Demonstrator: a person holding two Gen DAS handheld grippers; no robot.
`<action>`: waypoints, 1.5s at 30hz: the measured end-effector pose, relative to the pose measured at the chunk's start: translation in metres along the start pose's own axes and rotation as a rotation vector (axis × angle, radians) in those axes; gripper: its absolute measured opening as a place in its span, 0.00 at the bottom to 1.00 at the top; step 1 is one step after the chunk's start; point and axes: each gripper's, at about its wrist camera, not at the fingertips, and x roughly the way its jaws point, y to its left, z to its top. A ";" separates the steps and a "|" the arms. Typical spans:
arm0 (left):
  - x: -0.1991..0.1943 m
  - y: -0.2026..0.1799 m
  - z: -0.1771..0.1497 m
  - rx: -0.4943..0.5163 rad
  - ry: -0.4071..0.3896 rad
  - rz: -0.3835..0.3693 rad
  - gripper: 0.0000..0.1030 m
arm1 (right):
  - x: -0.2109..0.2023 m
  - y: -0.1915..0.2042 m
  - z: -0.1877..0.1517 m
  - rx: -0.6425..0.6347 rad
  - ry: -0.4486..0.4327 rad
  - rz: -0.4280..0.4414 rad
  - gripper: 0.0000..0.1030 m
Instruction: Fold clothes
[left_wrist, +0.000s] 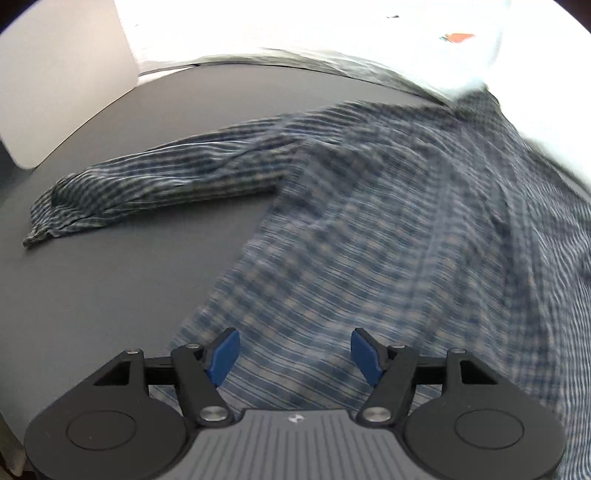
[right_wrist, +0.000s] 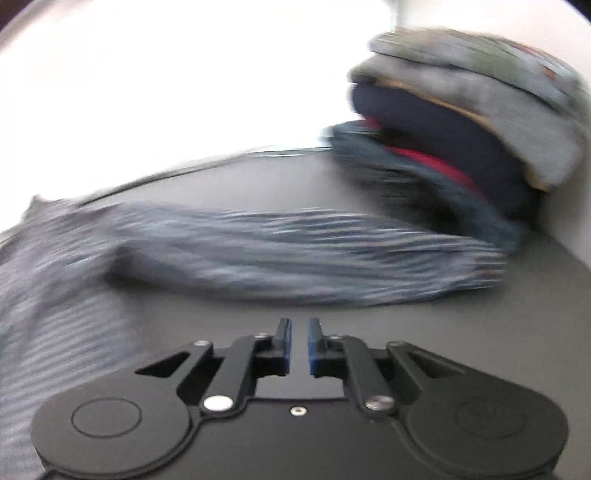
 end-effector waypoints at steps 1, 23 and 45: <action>0.002 0.013 0.003 -0.022 -0.007 -0.008 0.68 | -0.006 0.022 -0.004 -0.016 0.002 0.038 0.08; 0.048 0.310 0.069 -0.200 -0.077 0.106 0.80 | -0.053 0.359 -0.137 -0.297 0.008 0.191 0.97; 0.069 0.317 0.139 -0.136 -0.245 0.069 0.12 | -0.042 0.354 -0.141 -0.223 -0.010 0.182 1.00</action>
